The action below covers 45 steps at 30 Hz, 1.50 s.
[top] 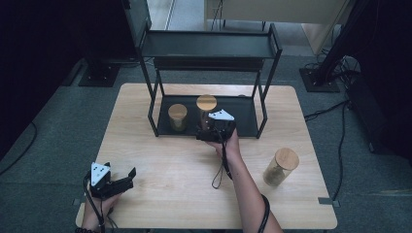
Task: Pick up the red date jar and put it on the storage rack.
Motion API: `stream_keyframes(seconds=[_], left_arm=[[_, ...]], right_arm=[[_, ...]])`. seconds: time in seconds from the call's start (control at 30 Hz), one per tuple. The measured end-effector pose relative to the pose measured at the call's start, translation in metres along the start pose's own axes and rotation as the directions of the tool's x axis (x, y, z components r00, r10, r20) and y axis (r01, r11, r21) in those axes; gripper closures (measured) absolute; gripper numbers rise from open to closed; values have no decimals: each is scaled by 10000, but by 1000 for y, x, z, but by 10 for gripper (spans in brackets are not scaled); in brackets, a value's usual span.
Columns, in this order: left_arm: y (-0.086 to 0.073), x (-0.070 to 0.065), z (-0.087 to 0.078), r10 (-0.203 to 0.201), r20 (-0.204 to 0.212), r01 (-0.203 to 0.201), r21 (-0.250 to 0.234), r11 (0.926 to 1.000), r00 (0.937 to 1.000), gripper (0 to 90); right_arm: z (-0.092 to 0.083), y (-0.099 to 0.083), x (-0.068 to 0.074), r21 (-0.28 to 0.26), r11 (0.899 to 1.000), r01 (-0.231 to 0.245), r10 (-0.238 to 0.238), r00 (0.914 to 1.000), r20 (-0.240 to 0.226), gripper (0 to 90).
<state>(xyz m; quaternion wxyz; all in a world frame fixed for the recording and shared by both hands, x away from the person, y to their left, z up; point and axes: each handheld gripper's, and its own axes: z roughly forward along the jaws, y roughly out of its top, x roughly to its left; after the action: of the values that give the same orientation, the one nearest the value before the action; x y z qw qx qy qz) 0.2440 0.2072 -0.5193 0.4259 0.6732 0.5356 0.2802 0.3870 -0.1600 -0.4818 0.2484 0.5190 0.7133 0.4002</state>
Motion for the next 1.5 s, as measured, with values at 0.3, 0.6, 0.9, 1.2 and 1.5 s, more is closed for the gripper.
stream_keyframes(seconds=[0.3, 0.6, 0.9, 1.2, 1.5], left_arm=[[0, 0, 0, 54, -10, -54, 40, 10000, 10000, 5], [0, -1, 1, 100, -20, -100, 63, 9999, 9999, 5], [0, -2, 1, 122, -37, -122, 73, 9999, 9999, 5], [0, -2, 1, 135, -48, -134, 85, 9999, 9999, 5], [0, -2, 1, 171, -57, -171, 105, 9998, 9998, 5]], right_arm=[[-9, -9, -3, -69, 9999, -82, 82, 10000, -55, 5], [-14, -23, -7, -34, 10000, -78, 77, 10000, -60, 0], [-17, -36, -8, 59, 10000, -39, 39, 10000, -78, 0], [-20, -50, -9, 153, 9998, -119, 121, 9999, -70, 0], [-27, -61, -9, 109, 9999, -134, 135, 9999, -102, 0]])
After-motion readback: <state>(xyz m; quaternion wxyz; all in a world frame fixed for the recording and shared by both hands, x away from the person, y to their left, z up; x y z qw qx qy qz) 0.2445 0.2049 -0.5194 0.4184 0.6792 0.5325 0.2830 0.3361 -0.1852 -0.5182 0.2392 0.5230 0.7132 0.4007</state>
